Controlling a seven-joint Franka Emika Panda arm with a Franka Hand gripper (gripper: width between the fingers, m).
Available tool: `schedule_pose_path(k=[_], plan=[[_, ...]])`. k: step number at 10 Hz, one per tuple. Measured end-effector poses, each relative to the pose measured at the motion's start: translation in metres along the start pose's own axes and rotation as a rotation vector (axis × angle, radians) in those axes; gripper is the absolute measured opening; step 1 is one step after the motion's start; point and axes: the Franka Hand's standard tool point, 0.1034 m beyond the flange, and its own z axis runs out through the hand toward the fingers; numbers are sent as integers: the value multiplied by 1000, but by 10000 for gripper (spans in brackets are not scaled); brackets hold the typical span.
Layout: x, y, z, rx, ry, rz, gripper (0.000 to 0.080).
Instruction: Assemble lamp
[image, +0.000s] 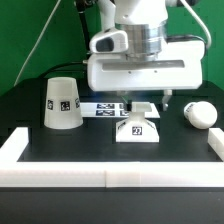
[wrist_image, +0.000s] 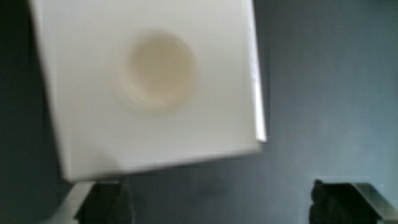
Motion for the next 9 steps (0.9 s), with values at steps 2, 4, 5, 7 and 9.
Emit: schedule_pose_path(k=[2,4,5,7,9], plan=[[2,-3,1,0,2,-7,491],[2,-3,2,0,1,-7,554],[2,-3,2,0,1,-7,554],[-1,0,-9,-3,10,-21,693],[-16,6,-15,-6,17,-25,698]])
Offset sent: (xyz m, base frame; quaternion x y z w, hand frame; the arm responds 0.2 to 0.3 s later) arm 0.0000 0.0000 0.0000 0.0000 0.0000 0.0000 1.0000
